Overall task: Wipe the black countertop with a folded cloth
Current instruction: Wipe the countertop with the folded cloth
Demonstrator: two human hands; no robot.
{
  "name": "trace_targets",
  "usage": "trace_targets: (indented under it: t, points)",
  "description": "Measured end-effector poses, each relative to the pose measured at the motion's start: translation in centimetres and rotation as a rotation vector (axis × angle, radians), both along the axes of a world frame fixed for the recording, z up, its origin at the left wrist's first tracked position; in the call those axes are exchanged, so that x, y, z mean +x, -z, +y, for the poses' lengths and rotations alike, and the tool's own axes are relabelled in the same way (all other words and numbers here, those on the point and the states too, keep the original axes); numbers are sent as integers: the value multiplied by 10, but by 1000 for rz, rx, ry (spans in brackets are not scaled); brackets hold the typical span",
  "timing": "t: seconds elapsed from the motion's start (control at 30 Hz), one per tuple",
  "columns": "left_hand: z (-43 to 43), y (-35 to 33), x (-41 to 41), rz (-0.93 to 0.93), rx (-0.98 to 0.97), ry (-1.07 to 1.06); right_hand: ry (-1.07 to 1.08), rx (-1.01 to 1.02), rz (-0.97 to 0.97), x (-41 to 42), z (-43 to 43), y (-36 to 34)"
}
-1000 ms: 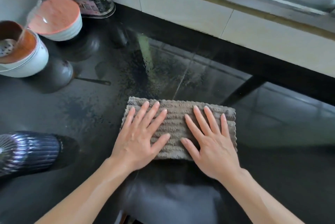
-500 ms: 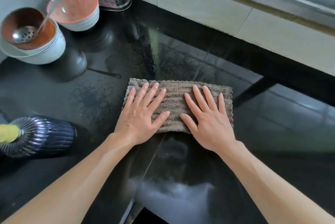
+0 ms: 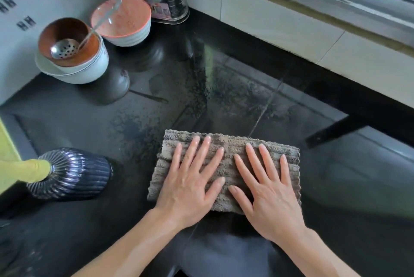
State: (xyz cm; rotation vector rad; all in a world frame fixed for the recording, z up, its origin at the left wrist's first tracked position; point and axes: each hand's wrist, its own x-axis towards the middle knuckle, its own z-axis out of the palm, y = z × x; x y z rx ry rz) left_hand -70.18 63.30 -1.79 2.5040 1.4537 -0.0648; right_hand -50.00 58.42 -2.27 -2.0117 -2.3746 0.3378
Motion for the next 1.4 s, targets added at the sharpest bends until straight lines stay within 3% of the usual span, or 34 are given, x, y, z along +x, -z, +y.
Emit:
trace_targets:
  t: [0.27, 1.0, 1.4]
  points:
    - [38, 10, 1, -16, 28, -35, -36, -19, -19, 3, 49, -2]
    - [258, 15, 27, 13, 74, -238, -45, 17, 22, 13, 282, 10]
    - [283, 17, 81, 40, 77, -164, -2, -6, -20, 77, 294, 8]
